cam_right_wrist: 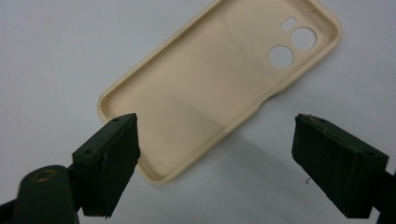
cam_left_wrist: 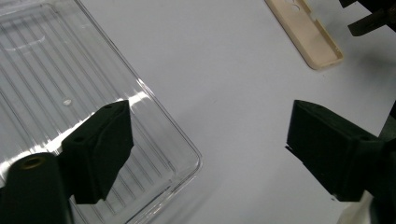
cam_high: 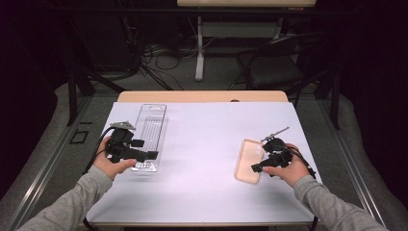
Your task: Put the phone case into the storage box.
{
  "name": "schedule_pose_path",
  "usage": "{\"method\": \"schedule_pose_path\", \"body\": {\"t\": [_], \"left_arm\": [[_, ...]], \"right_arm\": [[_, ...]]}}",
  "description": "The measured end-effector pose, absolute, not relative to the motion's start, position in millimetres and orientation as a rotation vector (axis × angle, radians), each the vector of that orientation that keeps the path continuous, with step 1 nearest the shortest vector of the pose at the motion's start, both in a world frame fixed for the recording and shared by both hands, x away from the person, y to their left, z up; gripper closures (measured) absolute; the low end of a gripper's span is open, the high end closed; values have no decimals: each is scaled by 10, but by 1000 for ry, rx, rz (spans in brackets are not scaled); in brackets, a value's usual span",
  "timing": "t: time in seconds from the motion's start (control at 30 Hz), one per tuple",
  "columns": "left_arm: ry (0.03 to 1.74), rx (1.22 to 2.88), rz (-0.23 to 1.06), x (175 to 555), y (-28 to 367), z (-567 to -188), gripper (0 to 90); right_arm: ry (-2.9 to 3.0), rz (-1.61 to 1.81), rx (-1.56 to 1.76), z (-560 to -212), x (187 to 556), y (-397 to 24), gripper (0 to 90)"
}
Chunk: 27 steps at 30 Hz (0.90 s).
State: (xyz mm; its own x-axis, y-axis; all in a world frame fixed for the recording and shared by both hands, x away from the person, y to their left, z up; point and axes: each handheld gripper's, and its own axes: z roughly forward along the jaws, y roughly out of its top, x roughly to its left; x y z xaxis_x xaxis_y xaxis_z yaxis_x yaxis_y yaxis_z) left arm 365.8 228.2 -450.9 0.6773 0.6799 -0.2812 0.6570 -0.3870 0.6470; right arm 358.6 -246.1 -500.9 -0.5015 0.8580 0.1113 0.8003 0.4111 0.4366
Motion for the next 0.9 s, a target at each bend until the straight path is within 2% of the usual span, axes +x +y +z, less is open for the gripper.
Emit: {"method": "schedule_pose_path", "body": {"t": [0.33,0.6,0.9], "left_arm": [[1023,2145,70,3725,2252,-4448,157],[1011,2162,95,3764,2222,-4403,158],[994,2178,124,3777,2207,-4363,164]], "right_arm": [[2530,612,1518,-5009,3716,-2505,231],[2534,629,1507,-4934,3826,-2503,352],[2583,475,1314,-4914,3943,-2433,444]]}}
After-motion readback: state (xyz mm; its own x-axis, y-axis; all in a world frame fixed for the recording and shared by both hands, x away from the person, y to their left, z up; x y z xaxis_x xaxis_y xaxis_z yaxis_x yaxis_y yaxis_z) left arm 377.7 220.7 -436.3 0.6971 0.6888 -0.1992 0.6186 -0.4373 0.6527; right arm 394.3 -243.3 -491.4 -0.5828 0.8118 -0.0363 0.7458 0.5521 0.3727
